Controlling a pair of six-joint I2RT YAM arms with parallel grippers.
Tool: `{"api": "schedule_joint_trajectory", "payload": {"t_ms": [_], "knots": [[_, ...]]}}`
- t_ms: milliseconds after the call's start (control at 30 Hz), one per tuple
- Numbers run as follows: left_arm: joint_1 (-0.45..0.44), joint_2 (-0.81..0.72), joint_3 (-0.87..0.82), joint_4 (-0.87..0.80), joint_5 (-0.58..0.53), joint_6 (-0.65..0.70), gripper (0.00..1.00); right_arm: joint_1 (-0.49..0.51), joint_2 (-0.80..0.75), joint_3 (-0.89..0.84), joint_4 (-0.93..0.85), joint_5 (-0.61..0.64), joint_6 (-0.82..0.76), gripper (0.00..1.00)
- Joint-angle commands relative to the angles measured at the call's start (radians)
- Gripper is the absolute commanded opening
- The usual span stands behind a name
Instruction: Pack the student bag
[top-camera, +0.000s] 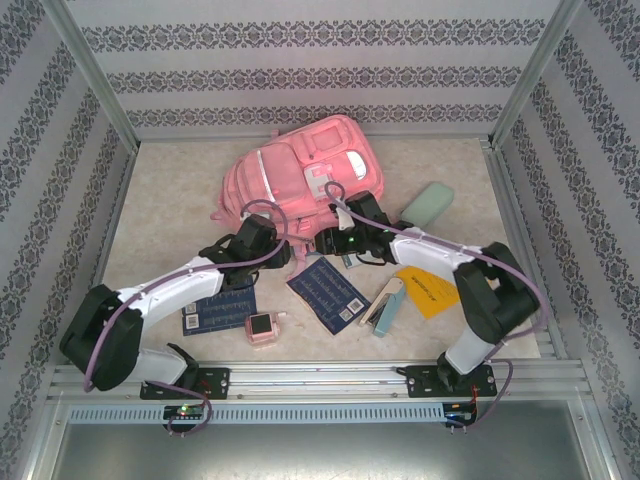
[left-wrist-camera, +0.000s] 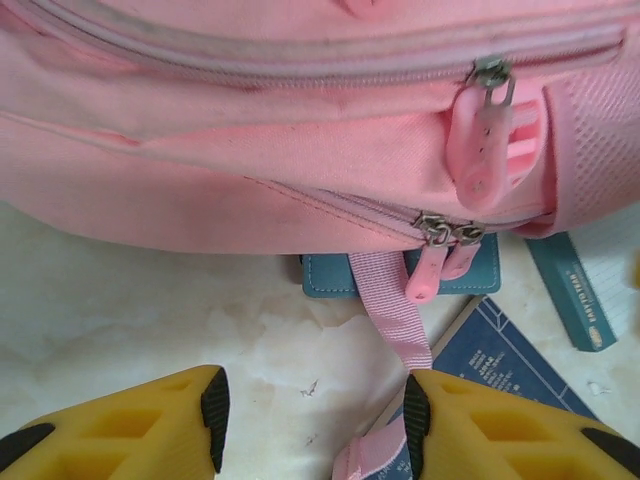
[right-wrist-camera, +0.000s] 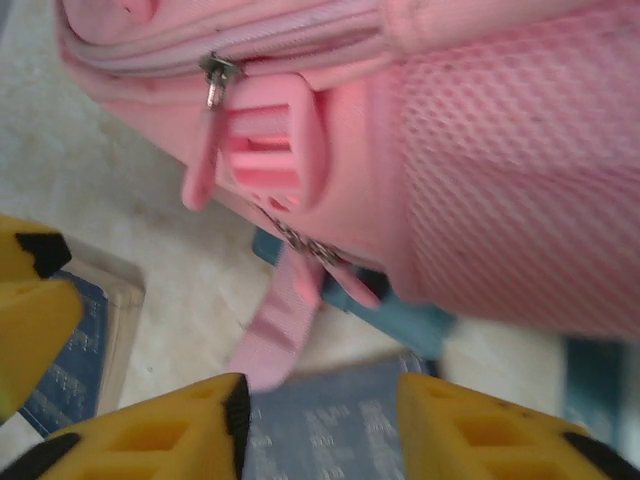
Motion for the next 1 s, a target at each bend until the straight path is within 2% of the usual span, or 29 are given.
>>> {"api": "schedule_joint_trajectory", "payload": {"t_ms": [0,167,233,400,467,633,733,967], "knots": [[0.032,-0.05,-0.051,-0.01,-0.009,-0.052,0.51,-0.026,0.027,-0.053,0.28,-0.007,0.189,0.51],[0.043,-0.065,-0.066,-0.009,-0.003,-0.053,0.51,-0.075,0.035,-0.231,0.591,0.124,0.574,0.65],[0.043,-0.056,-0.058,-0.004,0.004,-0.052,0.51,-0.082,0.073,-0.253,0.654,0.146,0.692,0.66],[0.043,-0.034,-0.047,0.01,0.024,-0.044,0.51,-0.084,0.197,-0.238,0.823,0.165,0.854,0.62],[0.042,-0.028,-0.044,0.011,0.03,-0.034,0.5,-0.089,0.246,-0.228,0.892,0.173,0.89,0.56],[0.039,0.001,-0.02,-0.008,0.032,-0.002,0.5,-0.085,0.286,-0.203,0.974,0.167,0.916,0.16],[0.032,0.042,0.017,-0.015,0.031,0.018,0.51,-0.069,0.242,-0.212,0.951,0.188,0.908,0.0],[0.026,0.133,0.111,-0.014,0.018,0.047,0.6,-0.057,0.183,-0.211,0.894,0.179,0.911,0.0]]}}
